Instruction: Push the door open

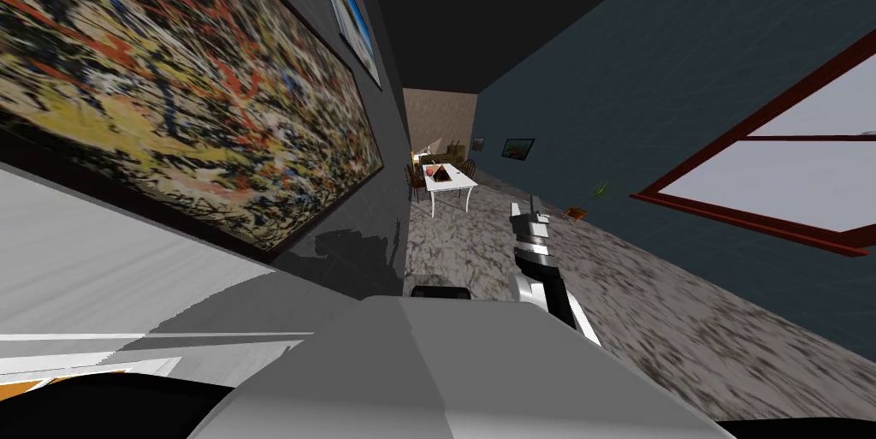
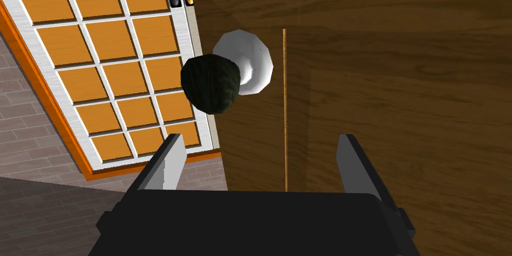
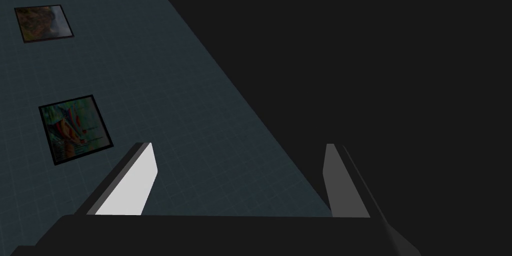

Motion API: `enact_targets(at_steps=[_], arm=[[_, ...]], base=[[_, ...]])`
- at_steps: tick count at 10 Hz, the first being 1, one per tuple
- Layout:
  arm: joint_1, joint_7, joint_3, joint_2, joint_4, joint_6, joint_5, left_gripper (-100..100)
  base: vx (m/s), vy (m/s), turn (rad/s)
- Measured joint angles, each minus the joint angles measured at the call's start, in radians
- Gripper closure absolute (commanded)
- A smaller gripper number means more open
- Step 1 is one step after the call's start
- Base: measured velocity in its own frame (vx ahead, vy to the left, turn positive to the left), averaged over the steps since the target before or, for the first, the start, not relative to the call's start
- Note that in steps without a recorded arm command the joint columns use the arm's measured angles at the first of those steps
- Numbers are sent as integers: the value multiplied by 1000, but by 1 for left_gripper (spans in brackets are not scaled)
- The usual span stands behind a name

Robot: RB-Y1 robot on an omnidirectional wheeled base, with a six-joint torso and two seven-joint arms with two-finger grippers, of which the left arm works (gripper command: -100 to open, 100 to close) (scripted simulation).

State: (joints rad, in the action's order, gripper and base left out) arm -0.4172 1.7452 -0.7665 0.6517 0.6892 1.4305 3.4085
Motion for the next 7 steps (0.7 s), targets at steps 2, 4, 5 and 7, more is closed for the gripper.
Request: enact_targets(at_steps=[2, 4, 5, 7], arm=[[1, 2, -2, 4, -2, -1, 11, -100], [3, 2, -2, 2, -4, 0, 13, -100], [3, 2, -3, 2, -5, 0, 13, -100], [4, 2, -3, 2, -5, 0, 13, -100]], base=[[-22, 4, -72], [5, -1, 15], [-6, 2, -19], [7, -2, 23]])
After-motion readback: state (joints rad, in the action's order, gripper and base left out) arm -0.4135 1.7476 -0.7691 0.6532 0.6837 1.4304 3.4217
